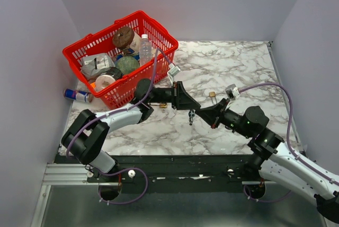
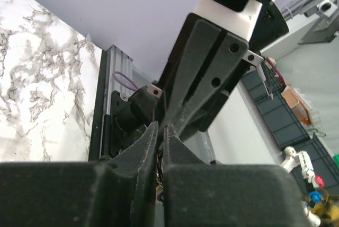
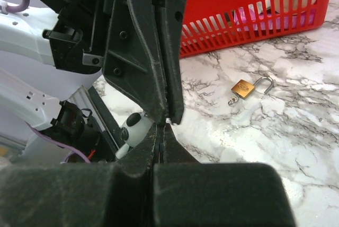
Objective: Unlock with the key
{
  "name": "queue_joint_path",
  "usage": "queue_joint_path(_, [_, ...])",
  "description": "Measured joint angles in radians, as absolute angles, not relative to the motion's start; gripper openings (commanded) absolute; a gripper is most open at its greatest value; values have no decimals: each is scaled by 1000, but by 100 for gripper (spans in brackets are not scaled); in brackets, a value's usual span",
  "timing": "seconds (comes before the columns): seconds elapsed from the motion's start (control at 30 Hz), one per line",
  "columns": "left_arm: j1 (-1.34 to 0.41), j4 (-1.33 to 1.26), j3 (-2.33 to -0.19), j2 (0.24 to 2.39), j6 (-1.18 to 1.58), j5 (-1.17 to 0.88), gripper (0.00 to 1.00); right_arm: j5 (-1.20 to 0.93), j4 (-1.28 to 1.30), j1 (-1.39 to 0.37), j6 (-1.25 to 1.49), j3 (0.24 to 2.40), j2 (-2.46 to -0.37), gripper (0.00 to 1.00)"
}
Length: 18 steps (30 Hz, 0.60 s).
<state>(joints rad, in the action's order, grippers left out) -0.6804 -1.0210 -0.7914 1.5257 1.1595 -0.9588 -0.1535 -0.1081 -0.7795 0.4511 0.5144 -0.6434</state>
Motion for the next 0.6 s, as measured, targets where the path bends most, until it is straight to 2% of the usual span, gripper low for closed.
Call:
queue_joint_path(0.07, [-682, -990, -796, 1523, 1135, -960, 69, -154, -106, -780, 447, 515, -643, 1])
queue_joint_path(0.13, [-685, -953, -802, 1515, 1110, -963, 76, -144, -84, -780, 439, 516, -643, 1])
queue_joint_path(0.17, [-687, -925, -808, 1507, 1087, -963, 83, -139, -65, -780, 431, 519, -643, 1])
queue_joint_path(0.37, [-690, -769, -843, 1435, 963, -963, 91, -119, 85, -779, 341, 609, -677, 1])
queue_joint_path(0.6, [-690, -598, -891, 1409, 833, -954, 94, -121, 324, -779, 151, 844, -843, 1])
